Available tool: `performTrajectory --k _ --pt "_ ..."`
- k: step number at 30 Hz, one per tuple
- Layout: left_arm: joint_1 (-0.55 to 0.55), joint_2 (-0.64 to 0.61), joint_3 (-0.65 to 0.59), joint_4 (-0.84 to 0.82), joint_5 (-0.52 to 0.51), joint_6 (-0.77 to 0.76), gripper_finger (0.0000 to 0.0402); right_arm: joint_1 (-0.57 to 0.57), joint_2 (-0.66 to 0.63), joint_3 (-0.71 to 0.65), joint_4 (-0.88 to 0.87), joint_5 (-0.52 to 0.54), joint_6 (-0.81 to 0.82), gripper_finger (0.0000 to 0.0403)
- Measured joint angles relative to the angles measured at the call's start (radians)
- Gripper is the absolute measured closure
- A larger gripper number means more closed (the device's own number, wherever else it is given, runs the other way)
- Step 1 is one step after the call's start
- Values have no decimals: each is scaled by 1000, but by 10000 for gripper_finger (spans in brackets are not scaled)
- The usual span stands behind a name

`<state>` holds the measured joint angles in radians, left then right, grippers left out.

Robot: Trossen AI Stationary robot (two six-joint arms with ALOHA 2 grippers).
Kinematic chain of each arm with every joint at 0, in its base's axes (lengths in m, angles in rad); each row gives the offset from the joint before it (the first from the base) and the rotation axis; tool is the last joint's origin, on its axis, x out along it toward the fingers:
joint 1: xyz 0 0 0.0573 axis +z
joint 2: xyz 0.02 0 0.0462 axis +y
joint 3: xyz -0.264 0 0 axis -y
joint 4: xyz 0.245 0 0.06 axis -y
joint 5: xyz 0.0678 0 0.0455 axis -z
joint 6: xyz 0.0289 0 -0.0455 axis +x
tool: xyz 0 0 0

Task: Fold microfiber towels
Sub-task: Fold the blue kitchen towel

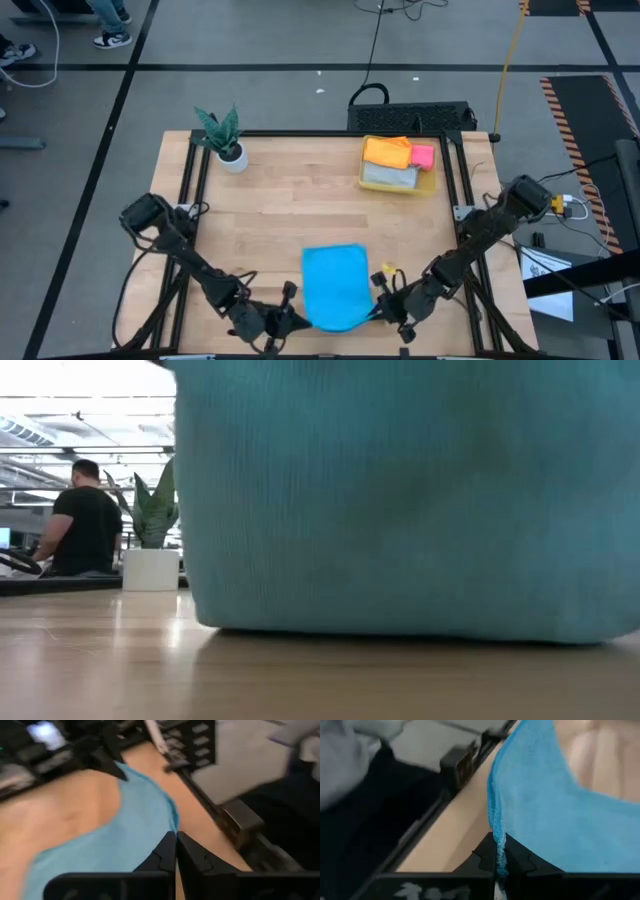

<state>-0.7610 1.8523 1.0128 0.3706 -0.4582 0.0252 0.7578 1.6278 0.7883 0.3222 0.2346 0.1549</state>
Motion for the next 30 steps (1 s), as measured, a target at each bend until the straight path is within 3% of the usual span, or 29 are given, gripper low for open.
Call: performTrajectory --k 7,14,20,30 --pt "25 -41 0 -127 -232 -42 394 -46 -122 0 -168 262 98 400" --pt "90 -41 0 -346 -339 -263 388 -189 -111 0 -298 263 167 400" --pt "119 -41 0 -528 -414 -439 394 -248 -109 -1 -346 263 167 400" --pt "150 -41 0 -598 -467 -533 393 -299 -109 -42 -283 263 167 399"
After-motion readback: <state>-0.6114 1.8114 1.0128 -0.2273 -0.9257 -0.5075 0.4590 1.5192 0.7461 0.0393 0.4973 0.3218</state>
